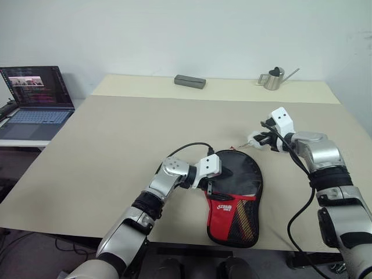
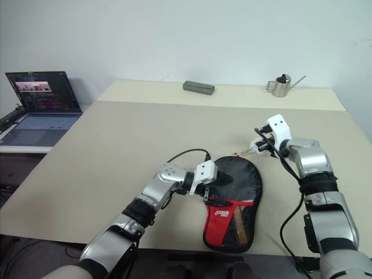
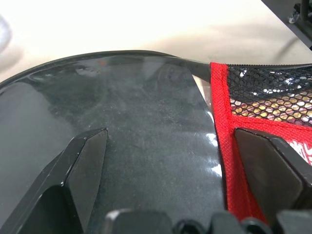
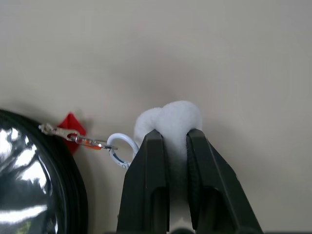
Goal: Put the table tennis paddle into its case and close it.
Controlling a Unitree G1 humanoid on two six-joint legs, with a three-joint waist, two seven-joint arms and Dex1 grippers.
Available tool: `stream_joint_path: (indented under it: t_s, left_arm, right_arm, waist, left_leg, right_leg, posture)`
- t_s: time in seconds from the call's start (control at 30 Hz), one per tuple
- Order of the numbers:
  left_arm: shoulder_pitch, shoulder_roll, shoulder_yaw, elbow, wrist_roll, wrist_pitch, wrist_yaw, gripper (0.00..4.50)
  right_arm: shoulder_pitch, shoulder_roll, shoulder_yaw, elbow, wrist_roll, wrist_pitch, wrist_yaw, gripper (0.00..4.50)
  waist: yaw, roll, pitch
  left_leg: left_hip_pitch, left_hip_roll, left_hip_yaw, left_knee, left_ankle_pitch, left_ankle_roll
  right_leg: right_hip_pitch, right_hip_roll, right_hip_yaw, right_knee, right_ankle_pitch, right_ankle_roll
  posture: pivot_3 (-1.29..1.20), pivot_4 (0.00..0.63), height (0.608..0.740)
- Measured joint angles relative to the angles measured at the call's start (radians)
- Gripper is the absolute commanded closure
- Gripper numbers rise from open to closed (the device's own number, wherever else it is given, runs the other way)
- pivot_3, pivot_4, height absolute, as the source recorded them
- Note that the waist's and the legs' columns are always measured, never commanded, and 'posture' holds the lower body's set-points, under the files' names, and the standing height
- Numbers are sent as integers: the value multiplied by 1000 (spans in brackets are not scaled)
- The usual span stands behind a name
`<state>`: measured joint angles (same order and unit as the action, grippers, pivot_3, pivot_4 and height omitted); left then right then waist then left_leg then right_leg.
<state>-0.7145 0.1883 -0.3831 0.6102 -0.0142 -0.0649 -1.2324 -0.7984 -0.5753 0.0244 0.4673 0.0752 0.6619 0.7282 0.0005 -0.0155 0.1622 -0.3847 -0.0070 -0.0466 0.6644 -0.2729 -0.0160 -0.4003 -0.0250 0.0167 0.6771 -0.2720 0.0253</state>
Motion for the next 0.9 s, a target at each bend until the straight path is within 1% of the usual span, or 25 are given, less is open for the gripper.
stream_joint_path:
  t_s: [0.2,0.3,0.47,0.63,0.77,0.9]
  left_arm:
    - [-9,-9,-4,31,1,-9,2,0]
    - [-17,-15,-6,47,2,-13,3,0]
    - [-28,-18,-19,63,3,-30,12,0]
    - [-30,-19,-27,63,3,-32,14,0]
    - [-29,-18,-32,62,3,-33,18,0]
    - [-29,-18,-41,62,3,-33,19,0]
  right_arm:
    - [119,-53,-5,-202,33,99,10,4385]
    - [168,-79,-6,-298,57,145,11,4386]
    - [229,-136,-17,-402,76,196,13,4386]
    - [309,-220,-66,-530,126,261,37,4386]
    - [417,-291,-123,-615,168,306,58,4398]
    - [534,-352,-165,-693,204,328,83,4404]
  waist:
    - [0,1,-1]
    - [1,1,-1]
    - [3,2,-3]
    - [6,1,-4]
    - [8,1,-5]
    - [9,0,-5]
  left_leg:
    - [7,0,-4,0,0,0]
    - [7,-1,-5,0,0,0]
    - [7,-1,-8,-1,0,0]
    - [7,-1,-8,-1,-1,2]
    - [7,0,-8,-1,-2,3]
    - [11,0,-8,-2,-3,4]
  right_leg:
    - [11,0,-2,-5,0,0]
    - [13,0,-2,-7,0,0]
    - [16,0,-4,-12,0,1]
    - [17,0,-4,-14,1,2]
    - [17,0,-3,-15,0,2]
    - [22,0,-4,-17,-1,4]
  posture:
    - [0,150,740]
    - [0,150,740]
    - [0,150,740]
    - [0,150,740]
    - [0,150,740]
    - [0,150,740]
